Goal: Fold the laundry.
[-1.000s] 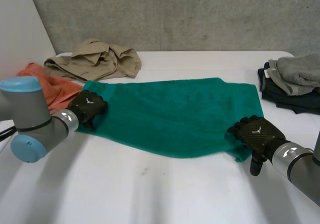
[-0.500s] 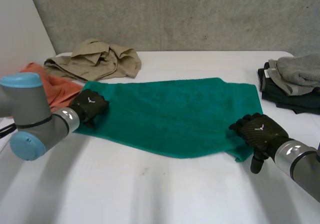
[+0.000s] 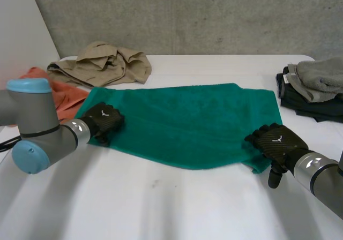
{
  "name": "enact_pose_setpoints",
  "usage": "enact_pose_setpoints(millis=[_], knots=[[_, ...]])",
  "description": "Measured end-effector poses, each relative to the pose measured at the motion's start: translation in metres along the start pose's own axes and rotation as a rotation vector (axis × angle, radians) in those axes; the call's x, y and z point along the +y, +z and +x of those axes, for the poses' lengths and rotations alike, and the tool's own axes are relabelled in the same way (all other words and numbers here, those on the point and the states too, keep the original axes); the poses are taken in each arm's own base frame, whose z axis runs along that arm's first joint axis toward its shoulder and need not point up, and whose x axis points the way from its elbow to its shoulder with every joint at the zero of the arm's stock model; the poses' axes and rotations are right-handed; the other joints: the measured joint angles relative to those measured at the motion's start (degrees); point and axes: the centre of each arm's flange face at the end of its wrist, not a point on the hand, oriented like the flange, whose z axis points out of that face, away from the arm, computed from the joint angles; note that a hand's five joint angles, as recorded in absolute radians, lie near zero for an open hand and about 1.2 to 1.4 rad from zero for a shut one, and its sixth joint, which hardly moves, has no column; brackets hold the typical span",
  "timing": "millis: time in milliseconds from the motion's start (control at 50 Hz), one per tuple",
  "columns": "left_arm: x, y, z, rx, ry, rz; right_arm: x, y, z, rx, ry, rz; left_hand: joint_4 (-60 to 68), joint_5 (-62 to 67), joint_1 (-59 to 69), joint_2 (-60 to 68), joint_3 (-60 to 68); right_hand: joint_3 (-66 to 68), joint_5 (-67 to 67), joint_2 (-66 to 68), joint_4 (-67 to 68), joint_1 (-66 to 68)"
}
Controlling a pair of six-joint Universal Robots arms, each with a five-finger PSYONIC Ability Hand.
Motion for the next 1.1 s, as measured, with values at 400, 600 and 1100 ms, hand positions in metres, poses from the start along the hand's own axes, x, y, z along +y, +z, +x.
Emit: enact_pose_setpoints(millis=[400, 600, 1100], knots=[[-0.003, 0.010, 0.002, -0.015, 0.016, 0.002, 0.000, 0.000, 0.000, 0.002, 0.002, 0.001, 19.5, 19.5, 19.9, 19.9, 19.4, 0.0, 0.0, 0.0, 0.0, 0.0], [-0.007, 0.011, -0.001, -0.040, 0.004, -0.012, -0.001, -0.001, -0.002, -0.003, -0.002, 0.001, 27.8, 27.1, 25.2, 27.9, 27.3, 0.0, 0.0, 0.0, 0.0, 0.0], [-0.014, -0.011, 0.010, 0.001, -0.021, -0.006, -0.003, 0.008, -0.002, -0.003, 0.134, -0.017, -5.2, -5.8, -5.4, -5.4, -5.3, 22.9, 22.6, 23.3, 22.8, 22.9]])
